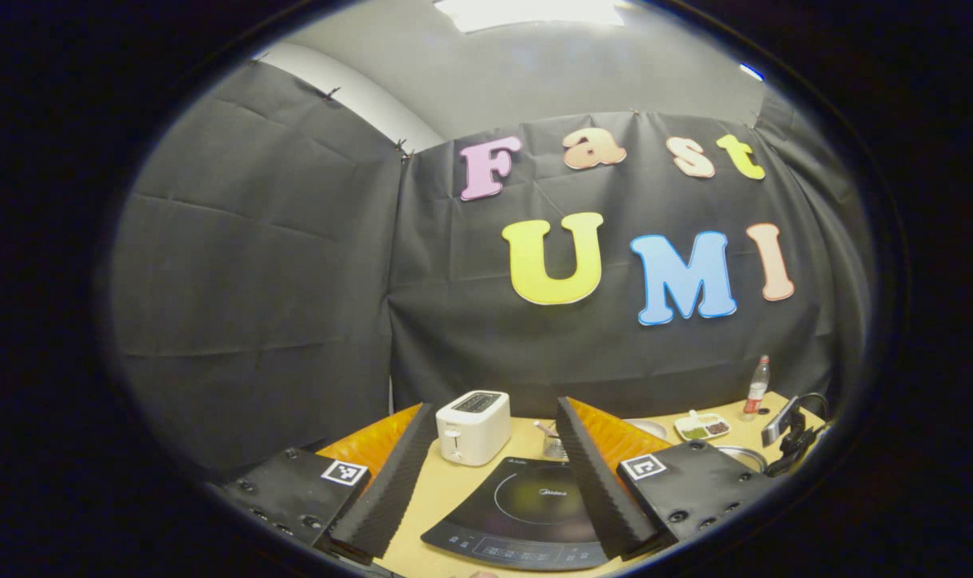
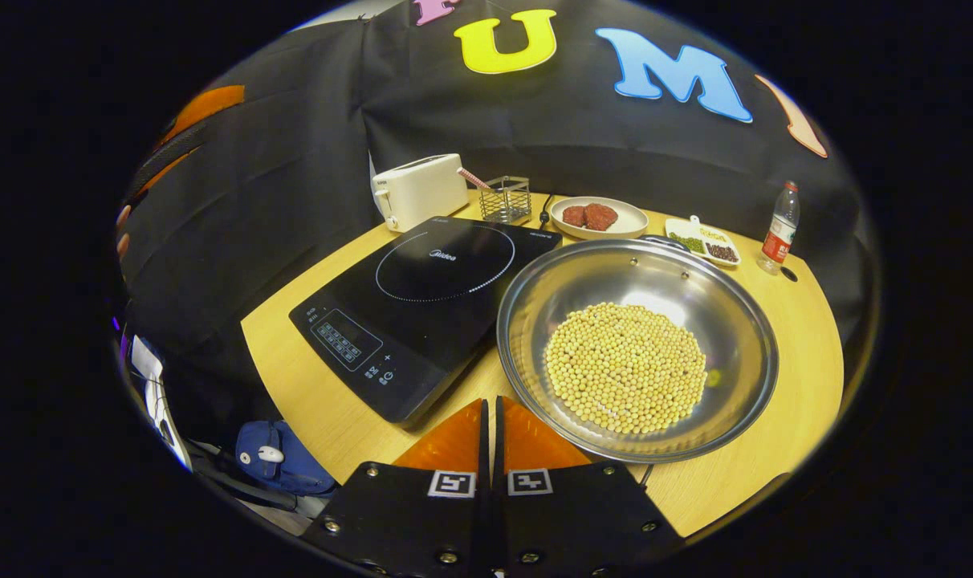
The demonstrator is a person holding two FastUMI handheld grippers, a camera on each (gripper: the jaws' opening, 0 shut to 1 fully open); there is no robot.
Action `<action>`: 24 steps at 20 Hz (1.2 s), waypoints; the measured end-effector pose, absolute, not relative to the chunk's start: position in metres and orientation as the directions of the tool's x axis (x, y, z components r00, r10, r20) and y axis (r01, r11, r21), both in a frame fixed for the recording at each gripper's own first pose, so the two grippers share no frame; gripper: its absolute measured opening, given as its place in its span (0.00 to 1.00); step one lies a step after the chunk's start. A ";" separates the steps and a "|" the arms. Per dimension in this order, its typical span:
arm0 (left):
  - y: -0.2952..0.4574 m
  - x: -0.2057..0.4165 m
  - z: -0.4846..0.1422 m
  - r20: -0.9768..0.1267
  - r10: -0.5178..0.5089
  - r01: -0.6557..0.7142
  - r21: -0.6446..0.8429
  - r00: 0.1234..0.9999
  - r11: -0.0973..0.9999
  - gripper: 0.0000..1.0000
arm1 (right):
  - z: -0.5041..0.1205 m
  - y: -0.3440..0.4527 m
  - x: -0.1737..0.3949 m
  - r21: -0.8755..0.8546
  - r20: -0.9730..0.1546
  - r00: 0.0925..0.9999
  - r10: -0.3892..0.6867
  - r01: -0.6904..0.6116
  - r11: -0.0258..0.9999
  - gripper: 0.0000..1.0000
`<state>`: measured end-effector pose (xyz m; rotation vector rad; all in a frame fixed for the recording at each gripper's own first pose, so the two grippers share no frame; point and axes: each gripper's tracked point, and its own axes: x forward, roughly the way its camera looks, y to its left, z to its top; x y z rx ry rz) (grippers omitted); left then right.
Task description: First push the handle of the pot to place it horizontally, then grasp the pot with both hands and set it on the induction cooktop.
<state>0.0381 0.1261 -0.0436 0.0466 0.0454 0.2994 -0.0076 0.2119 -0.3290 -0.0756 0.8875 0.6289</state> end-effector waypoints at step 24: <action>0.084 0.081 -0.051 -0.051 0.165 -0.164 0.020 0.985 0.986 1.00 | -0.337 0.189 -0.018 0.263 -0.800 0.402 0.445 -0.431 0.863 0.01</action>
